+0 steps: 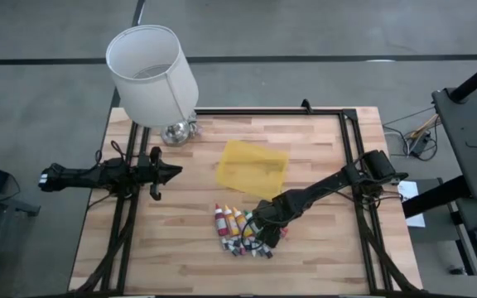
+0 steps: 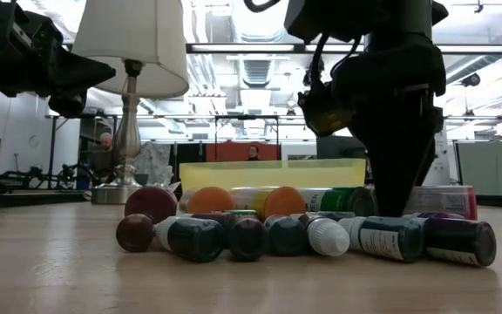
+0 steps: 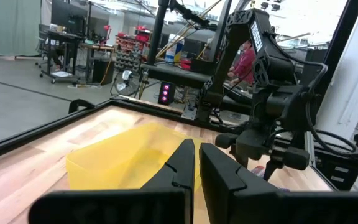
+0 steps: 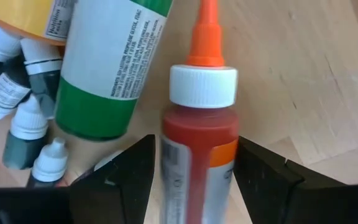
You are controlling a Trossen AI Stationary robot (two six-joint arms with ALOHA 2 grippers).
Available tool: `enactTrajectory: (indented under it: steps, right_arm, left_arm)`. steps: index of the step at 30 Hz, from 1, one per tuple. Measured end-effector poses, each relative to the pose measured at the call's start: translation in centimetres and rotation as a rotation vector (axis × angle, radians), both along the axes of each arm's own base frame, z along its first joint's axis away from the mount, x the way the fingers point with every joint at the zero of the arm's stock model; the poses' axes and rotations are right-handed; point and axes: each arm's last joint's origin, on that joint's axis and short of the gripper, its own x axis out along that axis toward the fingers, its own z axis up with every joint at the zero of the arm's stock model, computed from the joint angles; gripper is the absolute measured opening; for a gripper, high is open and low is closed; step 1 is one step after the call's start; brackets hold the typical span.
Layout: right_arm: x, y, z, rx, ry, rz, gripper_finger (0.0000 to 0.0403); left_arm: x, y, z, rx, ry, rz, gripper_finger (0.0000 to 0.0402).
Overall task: Pick & Place food coloring
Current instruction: Put the large orange food coloring bottle into the yellow bin
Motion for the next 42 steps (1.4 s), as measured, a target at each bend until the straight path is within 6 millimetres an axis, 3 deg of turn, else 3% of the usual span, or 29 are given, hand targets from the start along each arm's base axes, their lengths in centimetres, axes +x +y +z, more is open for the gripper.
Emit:
enactTrajectory:
  steps: [6,17,25,35,42]
  right_arm:
    - [0.0,-0.1,0.0,-0.02,-0.005,-0.024,0.0197]
    - [0.0,-0.3,0.0,-0.034,0.003,-0.042,0.0134]
    - [-0.1,-0.4,1.0,-0.04,-0.026,-0.054,0.0122]
    - [0.3,-0.4,8.5,-0.014,-0.237,-0.095,0.0121]
    - [0.2,-2.6,13.9,-0.223,-0.462,-0.147,0.012]
  left_arm:
    - [0.0,0.0,0.0,0.0,0.0,0.0,0.0]
    - [0.0,0.0,0.0,0.0,0.0,0.0,0.0]
    - [0.0,0.0,0.0,0.0,0.0,0.0,0.0]
    - [0.0,0.0,0.0,0.0,0.001,0.0,0.0]
    - [0.0,0.0,0.0,0.0,0.001,0.0,0.0]
